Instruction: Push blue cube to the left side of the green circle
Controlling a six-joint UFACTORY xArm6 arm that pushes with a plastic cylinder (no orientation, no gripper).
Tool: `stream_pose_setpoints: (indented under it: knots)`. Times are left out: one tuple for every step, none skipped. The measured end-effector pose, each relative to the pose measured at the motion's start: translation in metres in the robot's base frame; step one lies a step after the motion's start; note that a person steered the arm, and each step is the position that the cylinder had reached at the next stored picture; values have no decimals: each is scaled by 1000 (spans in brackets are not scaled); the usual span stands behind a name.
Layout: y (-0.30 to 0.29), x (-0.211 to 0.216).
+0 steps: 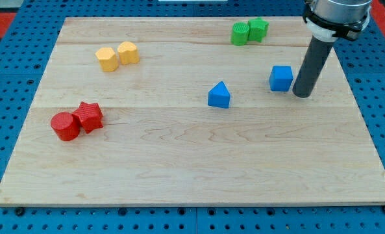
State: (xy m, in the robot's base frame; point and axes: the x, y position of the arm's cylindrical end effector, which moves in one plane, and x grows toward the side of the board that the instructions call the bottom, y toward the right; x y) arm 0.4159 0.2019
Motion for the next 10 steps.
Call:
stream_pose_setpoints:
  knots:
    - [2, -2]
    - [-31, -13]
    - [-36, -32]
    - [-36, -52]
    - [-65, -68]
    - [-105, -75]
    - [-123, -62]
    - [-147, -55]
    - [-182, -66]
    - [-203, -97]
